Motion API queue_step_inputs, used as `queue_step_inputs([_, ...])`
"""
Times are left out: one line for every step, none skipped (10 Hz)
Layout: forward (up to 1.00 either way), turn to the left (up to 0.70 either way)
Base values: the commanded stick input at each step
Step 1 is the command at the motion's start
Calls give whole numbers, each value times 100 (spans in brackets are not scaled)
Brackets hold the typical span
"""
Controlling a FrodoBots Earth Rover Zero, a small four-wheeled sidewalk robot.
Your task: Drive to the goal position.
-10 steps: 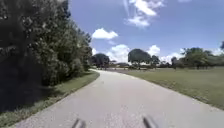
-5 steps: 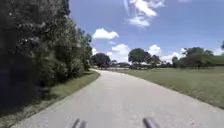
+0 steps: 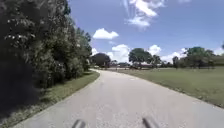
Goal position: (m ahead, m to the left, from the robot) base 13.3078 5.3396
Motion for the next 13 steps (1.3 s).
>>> queue_step_inputs([50,0])
queue_step_inputs([50,0])
queue_step_inputs([50,0])
queue_step_inputs([50,0])
queue_step_inputs([50,0])
queue_step_inputs([50,0])
queue_step_inputs([50,0])
queue_step_inputs([50,0])
queue_step_inputs([50,0])
queue_step_inputs([50,0])
queue_step_inputs([50,0])
queue_step_inputs([50,0])
queue_step_inputs([50,0])
